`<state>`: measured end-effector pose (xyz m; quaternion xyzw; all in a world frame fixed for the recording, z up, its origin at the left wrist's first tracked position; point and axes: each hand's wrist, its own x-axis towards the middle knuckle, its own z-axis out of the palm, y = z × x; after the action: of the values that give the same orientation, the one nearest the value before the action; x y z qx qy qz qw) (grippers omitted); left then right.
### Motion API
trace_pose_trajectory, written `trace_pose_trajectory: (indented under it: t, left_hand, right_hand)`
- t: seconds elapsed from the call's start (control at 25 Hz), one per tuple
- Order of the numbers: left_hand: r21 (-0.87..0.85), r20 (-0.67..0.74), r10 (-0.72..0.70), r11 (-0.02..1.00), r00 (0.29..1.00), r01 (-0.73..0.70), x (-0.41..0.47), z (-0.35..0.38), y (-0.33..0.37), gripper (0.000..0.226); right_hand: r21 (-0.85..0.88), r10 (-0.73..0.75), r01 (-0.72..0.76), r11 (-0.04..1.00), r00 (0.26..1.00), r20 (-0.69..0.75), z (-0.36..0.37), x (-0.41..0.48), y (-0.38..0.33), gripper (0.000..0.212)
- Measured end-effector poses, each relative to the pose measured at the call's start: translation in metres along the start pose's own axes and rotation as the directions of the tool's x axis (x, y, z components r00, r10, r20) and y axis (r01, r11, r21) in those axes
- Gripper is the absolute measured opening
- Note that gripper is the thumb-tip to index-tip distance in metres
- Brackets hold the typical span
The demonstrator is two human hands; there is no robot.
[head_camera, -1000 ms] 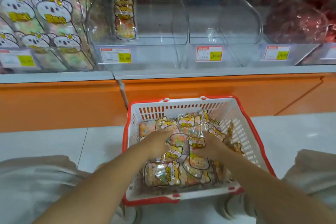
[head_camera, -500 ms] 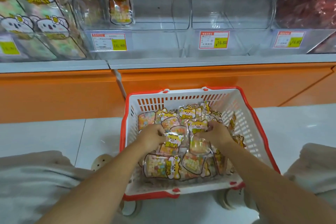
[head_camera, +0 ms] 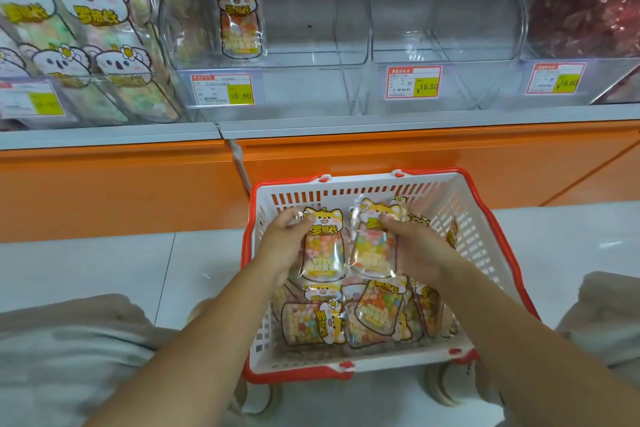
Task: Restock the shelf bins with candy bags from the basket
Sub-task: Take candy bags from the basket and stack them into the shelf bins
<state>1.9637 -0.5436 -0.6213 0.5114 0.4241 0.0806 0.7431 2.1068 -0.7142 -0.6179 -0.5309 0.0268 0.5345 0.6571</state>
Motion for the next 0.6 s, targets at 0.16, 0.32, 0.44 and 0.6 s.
trace_pose_trajectory:
  t: [0.16, 0.32, 0.44, 0.6]
  left_hand:
    - [-0.046, 0.225, -0.114, 0.991, 0.968, 0.127, -0.005, 0.011, -0.014, 0.098]
    - [-0.082, 0.241, -0.114, 0.987, 0.964, 0.138, 0.008, -0.001, -0.033, 0.136]
    - [-0.132, 0.229, -0.155, 0.973, 0.961, 0.188, 0.001, -0.009, -0.024, 0.108]
    - [-0.220, 0.231, -0.191, 0.945, 0.954, 0.243, 0.000, -0.012, -0.019, 0.031]
  right_hand:
    - [-0.111, 0.030, -0.040, 0.993, 0.995, -0.091, 0.033, 0.012, 0.030, 0.089]
    - [-0.450, -0.051, -0.036, 0.892, 0.983, -0.178, 0.023, 0.015, 0.015, 0.069]
    - [-0.932, -0.038, -0.294, 0.210, 0.951, -0.308, -0.021, 0.014, -0.004, 0.062]
    - [-0.906, 0.040, -0.278, -0.320, 0.951, -0.306, -0.028, 0.006, 0.034, 0.104]
